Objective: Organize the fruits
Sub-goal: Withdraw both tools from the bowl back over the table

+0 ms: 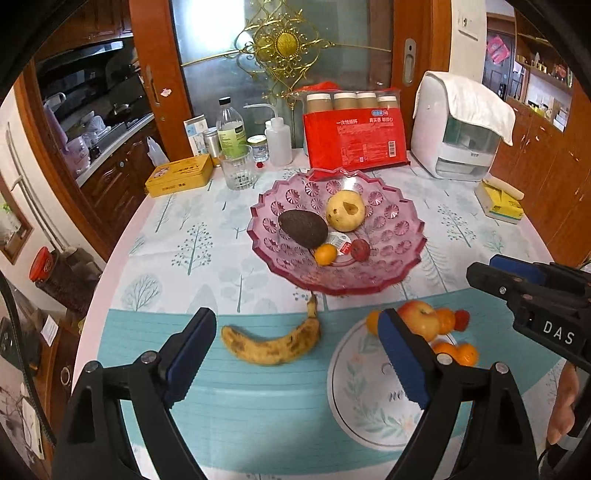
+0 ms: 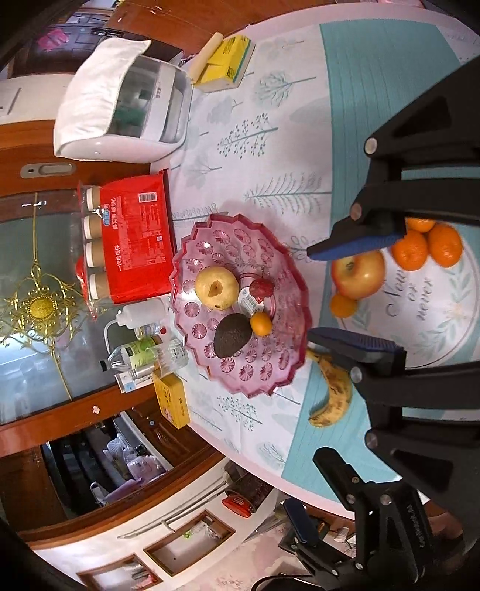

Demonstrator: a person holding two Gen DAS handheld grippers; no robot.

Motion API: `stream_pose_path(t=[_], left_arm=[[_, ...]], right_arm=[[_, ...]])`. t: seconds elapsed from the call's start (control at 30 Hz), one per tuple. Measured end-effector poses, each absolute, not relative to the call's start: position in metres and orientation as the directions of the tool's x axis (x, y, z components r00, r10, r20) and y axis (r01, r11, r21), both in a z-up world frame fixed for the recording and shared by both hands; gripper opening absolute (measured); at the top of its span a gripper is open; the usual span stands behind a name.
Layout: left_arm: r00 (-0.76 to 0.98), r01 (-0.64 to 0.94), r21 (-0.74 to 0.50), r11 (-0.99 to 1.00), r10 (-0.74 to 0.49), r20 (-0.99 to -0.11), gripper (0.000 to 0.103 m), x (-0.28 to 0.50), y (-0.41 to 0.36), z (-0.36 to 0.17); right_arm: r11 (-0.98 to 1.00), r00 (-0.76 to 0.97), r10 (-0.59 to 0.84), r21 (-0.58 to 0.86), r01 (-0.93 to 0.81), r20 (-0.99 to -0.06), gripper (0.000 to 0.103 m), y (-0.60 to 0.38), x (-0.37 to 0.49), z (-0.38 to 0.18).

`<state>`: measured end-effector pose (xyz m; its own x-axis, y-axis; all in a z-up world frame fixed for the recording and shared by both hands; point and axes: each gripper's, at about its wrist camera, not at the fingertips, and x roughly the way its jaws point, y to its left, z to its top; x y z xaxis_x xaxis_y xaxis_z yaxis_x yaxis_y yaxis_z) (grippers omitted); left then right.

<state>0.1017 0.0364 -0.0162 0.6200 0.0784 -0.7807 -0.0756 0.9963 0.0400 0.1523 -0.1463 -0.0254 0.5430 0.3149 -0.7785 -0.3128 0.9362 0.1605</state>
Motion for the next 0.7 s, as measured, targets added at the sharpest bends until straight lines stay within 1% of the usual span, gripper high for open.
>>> stream_pose_path(t=[0.37,0.53,0.7], left_arm=[[0.642,-0.134,0.083,0.987,0.151,-0.752,0.089,0.044,0.026,0.007],[0.627,-0.145,0.115,0.983,0.181,-0.758,0.089,0.028,0.027,0.006],[0.611,-0.123,0.127,0.984,0.176,-0.772,0.089,0.022,0.032,-0.003]], right_arm=[[0.916,0.547,0.354,0.164,-0.366,-0.758,0.041,-0.163,0.106,-0.009],[0.907,0.53,0.371,0.174,-0.384,-0.763,0.042,-0.166,0.095,-0.014],[0.903,0.508,0.373,0.177,-0.392,-0.776,0.042,-0.164,0.089,-0.025]])
